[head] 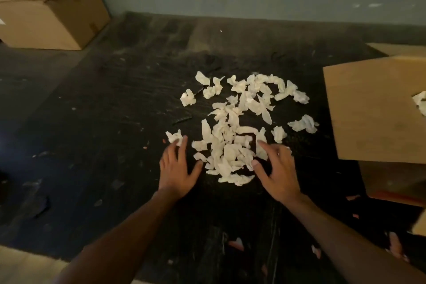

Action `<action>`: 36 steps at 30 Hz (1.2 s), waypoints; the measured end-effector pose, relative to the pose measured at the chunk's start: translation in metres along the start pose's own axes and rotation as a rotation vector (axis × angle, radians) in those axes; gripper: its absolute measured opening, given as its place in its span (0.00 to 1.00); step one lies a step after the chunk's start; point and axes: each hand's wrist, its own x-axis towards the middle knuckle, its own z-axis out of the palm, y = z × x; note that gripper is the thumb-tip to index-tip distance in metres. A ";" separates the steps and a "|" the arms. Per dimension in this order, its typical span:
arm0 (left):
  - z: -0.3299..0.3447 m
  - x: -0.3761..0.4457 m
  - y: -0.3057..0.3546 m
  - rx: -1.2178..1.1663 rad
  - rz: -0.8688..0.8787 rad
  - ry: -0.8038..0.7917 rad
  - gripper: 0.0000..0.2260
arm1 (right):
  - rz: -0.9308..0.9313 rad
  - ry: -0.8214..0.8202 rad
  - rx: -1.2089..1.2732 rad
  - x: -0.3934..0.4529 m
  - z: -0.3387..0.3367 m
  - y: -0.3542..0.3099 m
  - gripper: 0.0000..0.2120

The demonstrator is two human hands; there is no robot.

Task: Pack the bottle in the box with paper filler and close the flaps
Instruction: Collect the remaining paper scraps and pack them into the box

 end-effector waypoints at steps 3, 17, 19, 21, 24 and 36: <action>-0.002 0.030 -0.026 0.066 -0.102 -0.071 0.42 | -0.184 -0.261 -0.217 -0.016 0.000 0.009 0.41; -0.009 0.096 -0.007 -0.150 0.188 -0.054 0.30 | 0.216 0.246 0.073 0.047 0.012 -0.002 0.26; -0.012 0.108 -0.018 -0.104 0.163 0.030 0.31 | 0.546 0.390 0.013 0.078 0.006 0.017 0.28; -0.012 0.127 -0.031 -0.097 0.085 -0.020 0.34 | 0.747 0.369 -0.060 0.105 0.000 0.039 0.30; -0.011 0.150 -0.042 -0.100 0.022 -0.159 0.35 | 0.878 0.251 -0.004 0.125 0.004 0.064 0.30; -0.025 0.228 -0.021 -0.089 0.183 0.136 0.30 | 0.519 0.452 0.205 0.178 0.019 0.017 0.11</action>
